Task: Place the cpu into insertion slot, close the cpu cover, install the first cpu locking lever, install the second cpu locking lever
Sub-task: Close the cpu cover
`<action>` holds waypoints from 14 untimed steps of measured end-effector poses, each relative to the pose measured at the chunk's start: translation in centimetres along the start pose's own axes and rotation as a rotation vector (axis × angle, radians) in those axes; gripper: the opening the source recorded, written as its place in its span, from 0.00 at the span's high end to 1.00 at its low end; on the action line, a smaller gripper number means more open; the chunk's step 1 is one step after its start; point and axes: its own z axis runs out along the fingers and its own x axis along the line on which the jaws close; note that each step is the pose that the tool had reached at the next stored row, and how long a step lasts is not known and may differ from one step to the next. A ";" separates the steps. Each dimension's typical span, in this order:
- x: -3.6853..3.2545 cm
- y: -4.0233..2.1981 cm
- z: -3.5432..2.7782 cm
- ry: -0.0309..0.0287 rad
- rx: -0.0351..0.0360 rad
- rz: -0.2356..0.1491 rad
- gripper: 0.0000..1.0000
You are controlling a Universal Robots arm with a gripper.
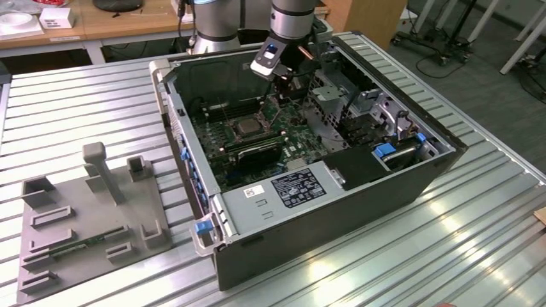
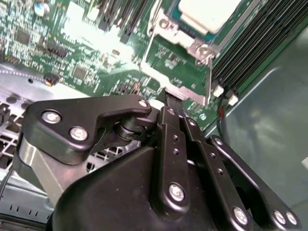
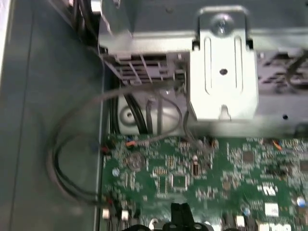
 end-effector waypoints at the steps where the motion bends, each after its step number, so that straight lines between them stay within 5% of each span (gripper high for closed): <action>1: 0.00 -0.28 -0.01 0.0000 -0.0011 0.000 0.89; 8: 0.01 -1.86 -0.08 0.0000 -0.0049 0.000 0.89; 14: 0.01 -1.94 -0.09 -0.0001 -0.0049 0.000 0.89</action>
